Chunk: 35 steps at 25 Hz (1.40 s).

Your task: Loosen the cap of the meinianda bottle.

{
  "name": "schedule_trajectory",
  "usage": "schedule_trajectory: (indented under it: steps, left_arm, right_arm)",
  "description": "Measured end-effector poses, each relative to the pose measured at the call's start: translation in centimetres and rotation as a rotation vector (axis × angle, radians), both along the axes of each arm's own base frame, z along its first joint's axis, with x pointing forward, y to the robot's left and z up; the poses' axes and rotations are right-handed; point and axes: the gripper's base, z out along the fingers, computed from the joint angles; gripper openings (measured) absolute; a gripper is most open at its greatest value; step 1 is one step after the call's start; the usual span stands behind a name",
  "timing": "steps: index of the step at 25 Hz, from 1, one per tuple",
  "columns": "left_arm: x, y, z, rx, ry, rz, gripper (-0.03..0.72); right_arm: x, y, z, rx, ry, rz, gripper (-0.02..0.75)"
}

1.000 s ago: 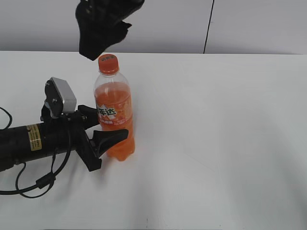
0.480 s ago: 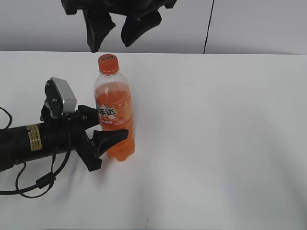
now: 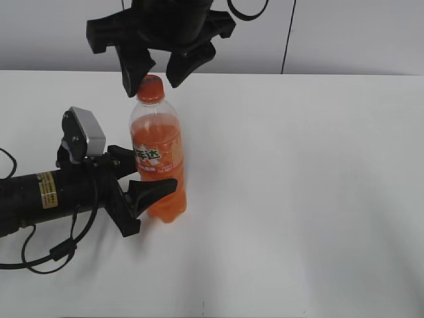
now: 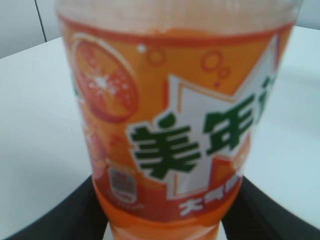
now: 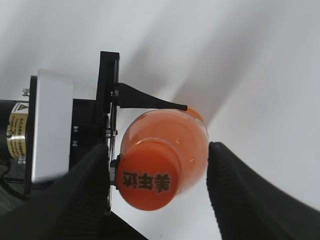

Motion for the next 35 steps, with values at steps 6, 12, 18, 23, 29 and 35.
schedule_trajectory:
  steps: [6,12,18,23,29,35]
  left_arm:
    - [0.00,0.00,0.00,0.000,0.000,0.000,0.403]
    - [0.01,0.00,0.00,0.000,0.000,0.001,0.403]
    - [0.01,0.01,0.00,0.000,0.000,0.002,0.403]
    - [0.00,0.00,0.00,0.000,0.000,0.000,0.403]
    - [-0.01,-0.02,0.06,0.001,-0.010,-0.005,0.403]
    - [-0.03,-0.03,0.06,0.001,-0.013,-0.008,0.403]
  right_arm:
    - [0.04,0.00,-0.05,-0.003,-0.001,-0.001,0.372]
    - [0.00,0.05,-0.04,0.000,-0.001,0.000,0.281]
    - [-0.05,0.11,-0.03,-0.024,-0.056,0.148,0.281]
    - [-0.20,0.25,0.00,-0.073,-0.180,0.481,0.276]
    - [-0.57,0.60,0.11,-0.078,-0.296,0.810,0.275]
    - [-0.54,0.57,0.10,-0.117,-0.381,0.993,0.275]
